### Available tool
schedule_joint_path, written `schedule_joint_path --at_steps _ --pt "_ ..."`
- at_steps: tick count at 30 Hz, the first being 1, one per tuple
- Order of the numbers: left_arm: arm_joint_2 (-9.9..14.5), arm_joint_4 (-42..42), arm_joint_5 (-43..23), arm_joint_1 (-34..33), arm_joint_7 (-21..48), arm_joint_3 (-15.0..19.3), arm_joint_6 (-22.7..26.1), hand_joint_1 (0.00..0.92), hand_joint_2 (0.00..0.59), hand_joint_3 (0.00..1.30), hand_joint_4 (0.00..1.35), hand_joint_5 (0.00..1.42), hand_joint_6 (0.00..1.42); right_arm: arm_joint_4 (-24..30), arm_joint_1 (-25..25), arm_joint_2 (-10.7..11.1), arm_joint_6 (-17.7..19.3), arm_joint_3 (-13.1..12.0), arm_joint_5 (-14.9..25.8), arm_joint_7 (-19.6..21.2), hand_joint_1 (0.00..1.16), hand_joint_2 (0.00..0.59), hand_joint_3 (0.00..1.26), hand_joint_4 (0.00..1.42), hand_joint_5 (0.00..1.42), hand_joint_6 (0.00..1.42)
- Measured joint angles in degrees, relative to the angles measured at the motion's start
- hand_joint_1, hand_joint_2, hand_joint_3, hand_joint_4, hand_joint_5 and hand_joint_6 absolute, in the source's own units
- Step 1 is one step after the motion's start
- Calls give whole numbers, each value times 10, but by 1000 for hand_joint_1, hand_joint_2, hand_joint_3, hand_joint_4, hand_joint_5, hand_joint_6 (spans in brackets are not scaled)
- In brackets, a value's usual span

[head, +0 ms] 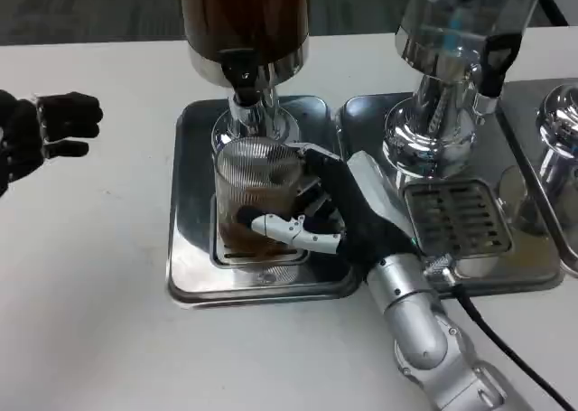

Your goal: Grasp the cup under the faucet to collect the drink, then remove the cup.

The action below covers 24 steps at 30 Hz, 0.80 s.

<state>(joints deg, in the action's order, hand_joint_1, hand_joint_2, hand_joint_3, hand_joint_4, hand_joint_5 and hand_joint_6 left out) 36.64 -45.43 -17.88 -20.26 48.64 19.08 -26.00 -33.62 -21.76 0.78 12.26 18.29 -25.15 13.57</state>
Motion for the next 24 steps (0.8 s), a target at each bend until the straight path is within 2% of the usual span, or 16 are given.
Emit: schedule_joint_path --at_steps 10,16,24 --pt "0 0 5 0 0 -5 -2 0 104 392 289 269 311 11 8 5 -1 -4 -6 5 651 217 453 610 744 1017" --pt "-6 0 6 0 0 -18 -4 0 104 387 289 269 313 30 17 17 -9 -16 -6 6 676 224 465 618 760 1038" --pt "-7 0 7 0 0 -23 -7 0 105 384 289 269 315 50 30 19 -13 -24 -6 6 687 226 470 627 762 1055"
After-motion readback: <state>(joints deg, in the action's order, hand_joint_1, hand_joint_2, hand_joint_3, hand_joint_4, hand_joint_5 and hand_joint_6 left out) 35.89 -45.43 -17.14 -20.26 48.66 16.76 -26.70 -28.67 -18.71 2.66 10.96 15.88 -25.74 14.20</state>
